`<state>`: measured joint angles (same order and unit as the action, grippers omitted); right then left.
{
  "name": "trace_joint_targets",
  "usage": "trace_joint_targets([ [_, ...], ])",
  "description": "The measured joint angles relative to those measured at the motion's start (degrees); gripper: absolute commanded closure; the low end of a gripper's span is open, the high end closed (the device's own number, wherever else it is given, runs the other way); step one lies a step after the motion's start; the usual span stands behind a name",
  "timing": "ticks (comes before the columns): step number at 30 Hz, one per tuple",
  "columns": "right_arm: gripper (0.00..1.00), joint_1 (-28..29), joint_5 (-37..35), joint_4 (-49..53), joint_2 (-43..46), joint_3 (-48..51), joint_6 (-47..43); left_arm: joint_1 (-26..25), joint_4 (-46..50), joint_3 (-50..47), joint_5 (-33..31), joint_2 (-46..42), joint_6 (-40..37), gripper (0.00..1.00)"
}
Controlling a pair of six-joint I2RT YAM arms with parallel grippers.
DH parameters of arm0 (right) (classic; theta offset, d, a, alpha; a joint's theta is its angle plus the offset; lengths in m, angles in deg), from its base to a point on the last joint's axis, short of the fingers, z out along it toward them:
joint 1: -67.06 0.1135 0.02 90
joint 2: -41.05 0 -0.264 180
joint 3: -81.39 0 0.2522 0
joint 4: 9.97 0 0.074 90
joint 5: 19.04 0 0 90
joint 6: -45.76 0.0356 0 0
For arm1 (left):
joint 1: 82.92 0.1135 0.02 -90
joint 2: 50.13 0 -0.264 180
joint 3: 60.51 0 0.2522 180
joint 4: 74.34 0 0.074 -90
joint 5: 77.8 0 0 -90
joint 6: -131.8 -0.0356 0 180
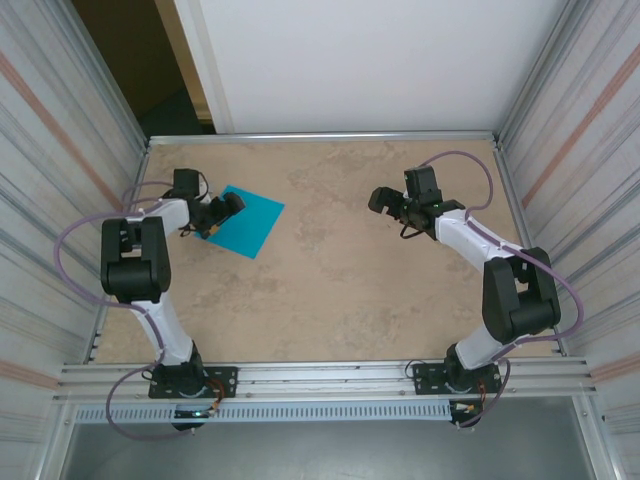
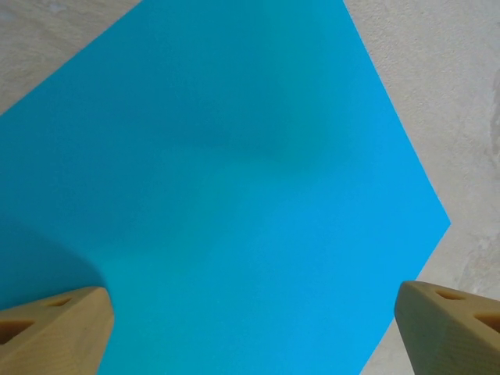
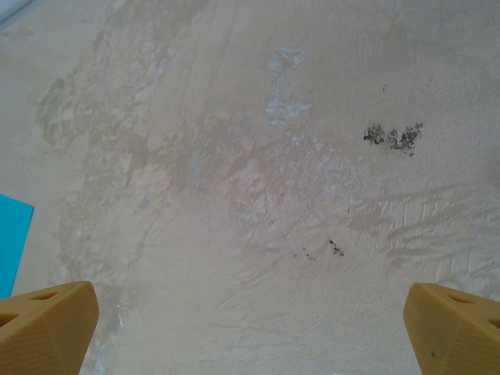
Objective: Fold a paper plane with a square sheet of paper (pick it up from the middle)
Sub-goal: Move a square sheet of paper to the center of the table.
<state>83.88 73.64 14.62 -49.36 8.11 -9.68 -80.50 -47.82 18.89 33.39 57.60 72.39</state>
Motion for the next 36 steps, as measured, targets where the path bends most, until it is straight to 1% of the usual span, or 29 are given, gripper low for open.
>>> trace_joint_targets([
  [2, 0.01, 0.5, 0.0, 0.0, -0.1, 0.0, 0.7, -0.6, -1.6, -1.5, 0.5, -0.7, 2.1, 0.06],
  [5, 0.01, 1.9, 0.1, 0.0, -0.9, 0.0, 1.8, -3.0, -3.6, -3.9, 1.0, -2.1, 6.9, 0.08],
  [7, 0.01, 3.1, 0.4, 0.0, -1.9, 0.0, 3.0, -5.6, -4.9, -5.7, 1.4, -3.2, 10.8, 0.08],
  [10, 0.02, 5.3, 1.6, 0.0, -3.1, 0.0, 5.3, -11.5, -6.8, -8.7, 1.3, -5.2, 18.2, 0.08],
  [12, 0.05, 6.8, 3.0, 0.0, -3.6, 0.0, 6.9, -16.3, -8.2, -10.6, 1.1, -6.4, 24.1, 0.10],
  [14, 0.10, 8.3, 4.4, 0.0, -4.1, 0.0, 8.3, -20.1, -9.5, -11.9, 0.7, -7.1, 29.4, 0.12],
  [17, 0.21, 10.9, 6.8, 0.2, -5.5, -0.7, 10.2, -25.0, -11.2, -13.0, 0.2, -7.5, 36.3, 0.14],
  [19, 0.31, 12.5, 8.6, 0.5, -6.8, -1.6, 10.9, -26.8, -11.7, -13.1, 0.2, -7.6, 39.2, 0.14],
  [22, 0.42, 14.8, 11.4, 1.1, -9.6, -3.7, 11.4, -27.2, -11.6, -13.1, 0.3, -7.8, 41.1, 0.14],
  [26, 0.50, 17.8, 14.8, 2.4, -14.1, -7.0, 11.3, -25.2, -8.3, -13.1, -1.0, -10.5, 39.8, 0.13],
  [31, 0.51, 20.1, 17.6, 6.1, -16.4, -8.5, 9.9, -20.9, -5.5, -13.1, -2.3, -15.0, 35.8, 0.12],
  [36, 0.51, 20.5, 20.7, 12.0, -17.1, -10.3, 5.4, -18.2, -3.5, -13.1, -2.3, -15.3, 31.5, 0.11],
])
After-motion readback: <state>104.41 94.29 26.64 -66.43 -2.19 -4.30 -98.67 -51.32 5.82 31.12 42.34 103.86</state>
